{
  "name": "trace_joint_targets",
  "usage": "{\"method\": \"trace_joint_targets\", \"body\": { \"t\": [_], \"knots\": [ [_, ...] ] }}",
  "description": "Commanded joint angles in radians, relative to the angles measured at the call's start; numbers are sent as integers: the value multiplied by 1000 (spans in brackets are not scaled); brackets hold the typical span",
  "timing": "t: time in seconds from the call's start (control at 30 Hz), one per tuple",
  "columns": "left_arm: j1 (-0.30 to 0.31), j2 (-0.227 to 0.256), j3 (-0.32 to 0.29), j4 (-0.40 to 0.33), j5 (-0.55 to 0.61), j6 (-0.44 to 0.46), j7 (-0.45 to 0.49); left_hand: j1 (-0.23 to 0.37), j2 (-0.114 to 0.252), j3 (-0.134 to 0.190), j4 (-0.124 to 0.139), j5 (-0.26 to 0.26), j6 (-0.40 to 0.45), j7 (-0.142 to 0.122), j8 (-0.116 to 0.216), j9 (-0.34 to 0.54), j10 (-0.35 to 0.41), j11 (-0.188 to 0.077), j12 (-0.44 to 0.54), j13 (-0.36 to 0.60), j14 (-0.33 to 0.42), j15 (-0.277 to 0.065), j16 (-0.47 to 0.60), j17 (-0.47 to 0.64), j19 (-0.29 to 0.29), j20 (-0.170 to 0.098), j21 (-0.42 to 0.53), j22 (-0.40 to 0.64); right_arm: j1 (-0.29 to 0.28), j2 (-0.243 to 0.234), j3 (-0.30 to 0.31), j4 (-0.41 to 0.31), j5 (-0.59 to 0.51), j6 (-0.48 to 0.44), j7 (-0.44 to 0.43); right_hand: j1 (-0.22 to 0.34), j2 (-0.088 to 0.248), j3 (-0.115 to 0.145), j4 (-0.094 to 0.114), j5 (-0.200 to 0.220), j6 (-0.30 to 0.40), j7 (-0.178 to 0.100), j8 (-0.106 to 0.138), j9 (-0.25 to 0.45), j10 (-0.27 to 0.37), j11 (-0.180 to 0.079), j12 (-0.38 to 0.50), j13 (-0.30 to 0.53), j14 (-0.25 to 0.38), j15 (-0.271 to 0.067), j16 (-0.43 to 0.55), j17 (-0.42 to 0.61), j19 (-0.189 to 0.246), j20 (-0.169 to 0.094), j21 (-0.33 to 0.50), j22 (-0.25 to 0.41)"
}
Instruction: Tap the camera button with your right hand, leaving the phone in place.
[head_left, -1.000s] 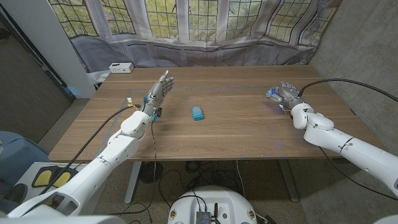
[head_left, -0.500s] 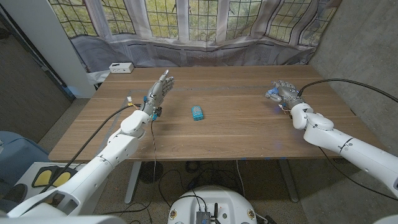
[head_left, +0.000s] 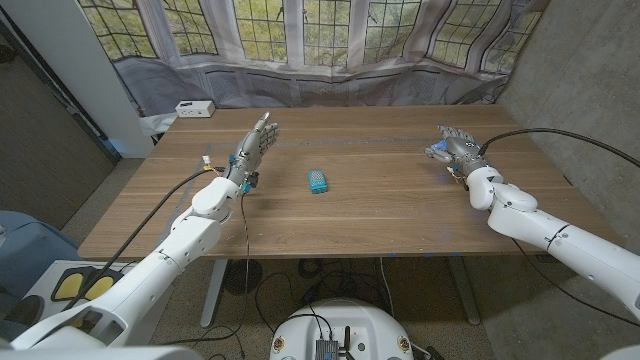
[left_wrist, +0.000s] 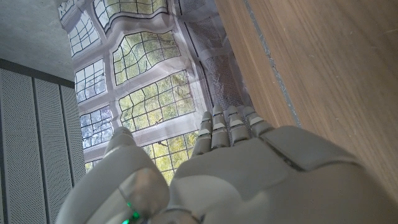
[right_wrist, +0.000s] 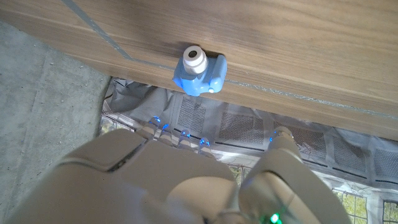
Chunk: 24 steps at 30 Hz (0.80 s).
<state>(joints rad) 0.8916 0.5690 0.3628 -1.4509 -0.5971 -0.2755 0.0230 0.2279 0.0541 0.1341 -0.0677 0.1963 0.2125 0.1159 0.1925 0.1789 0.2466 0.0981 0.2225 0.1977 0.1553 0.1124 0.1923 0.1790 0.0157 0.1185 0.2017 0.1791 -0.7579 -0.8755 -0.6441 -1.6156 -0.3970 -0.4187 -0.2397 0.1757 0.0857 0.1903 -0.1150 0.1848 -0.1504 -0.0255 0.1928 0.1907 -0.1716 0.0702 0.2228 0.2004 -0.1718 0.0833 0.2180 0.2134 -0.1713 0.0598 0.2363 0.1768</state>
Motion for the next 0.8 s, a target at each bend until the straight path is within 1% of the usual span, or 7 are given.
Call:
{"method": "trace_joint_targets", "body": {
  "t": [0.03,0.1,0.27,0.33,0.67,0.73,0.8],
  "knots": [
    [12,11,-12,-4,-8,-16,-12,1,12,2,-4,-3,2,3,-1,3,9,1,-3,2,12,-1,1,3,-1,8,-2,2,-44,-7,41,-69,13,-1,-56,10,-1,7,-1,-1,22,3,13,-1,-51,7,9,-1,-136,-6,6,0,-16,-18,7,2],
    [14,13,-14,-5,-10,-17,-15,1,12,2,-4,-3,1,2,-1,3,9,1,-3,2,11,-1,0,3,0,8,-2,2,-52,-8,46,-82,10,0,-69,10,-4,6,-2,-2,36,9,16,-1,-46,6,11,-2,-128,-5,8,0,-6,-19,8,1],
    [16,17,-19,-5,-15,-23,-21,1,12,2,-4,-3,1,3,-2,3,9,0,-3,2,10,-1,0,3,-1,7,-2,2,-68,-8,62,-108,18,8,-84,15,-9,6,-6,-2,72,16,21,-2,-13,8,21,-3,-88,-18,14,-4,47,-41,17,-2],
    [17,18,-20,-4,-17,-27,-25,1,12,2,-4,-3,0,3,-2,3,9,0,-4,2,10,-1,0,3,-1,8,-2,2,-73,-7,68,-117,21,12,-89,15,-10,6,-7,-2,77,18,21,-2,-8,9,22,-3,-82,-21,15,-4,55,-45,19,-2],
    [13,19,-26,8,-27,-41,-47,1,12,2,-5,-3,-1,5,-2,3,8,-1,-4,2,11,-2,0,3,0,7,-2,2,-111,9,113,-158,64,46,-134,19,-18,5,-12,-2,121,33,27,-3,32,12,32,-5,-34,-26,22,-8,107,-43,24,-3],
    [9,19,-25,14,-31,-43,-57,1,12,2,-5,-3,-1,5,-2,3,8,-1,-4,2,11,-3,0,3,0,7,-2,2,-120,12,121,-165,70,57,-146,22,-20,5,-14,-2,143,40,29,-3,52,14,36,-6,-12,-31,25,-9,138,-50,28,-4],
    [6,19,-25,20,-35,-44,-64,1,13,2,-5,-3,-1,6,-2,3,8,-1,-4,2,12,-2,0,3,0,7,-2,2,-128,16,127,-169,73,70,-163,26,-22,5,-16,-2,164,36,31,-3,74,12,40,-7,10,-36,27,-11,169,-53,33,-4]
  ]
}}
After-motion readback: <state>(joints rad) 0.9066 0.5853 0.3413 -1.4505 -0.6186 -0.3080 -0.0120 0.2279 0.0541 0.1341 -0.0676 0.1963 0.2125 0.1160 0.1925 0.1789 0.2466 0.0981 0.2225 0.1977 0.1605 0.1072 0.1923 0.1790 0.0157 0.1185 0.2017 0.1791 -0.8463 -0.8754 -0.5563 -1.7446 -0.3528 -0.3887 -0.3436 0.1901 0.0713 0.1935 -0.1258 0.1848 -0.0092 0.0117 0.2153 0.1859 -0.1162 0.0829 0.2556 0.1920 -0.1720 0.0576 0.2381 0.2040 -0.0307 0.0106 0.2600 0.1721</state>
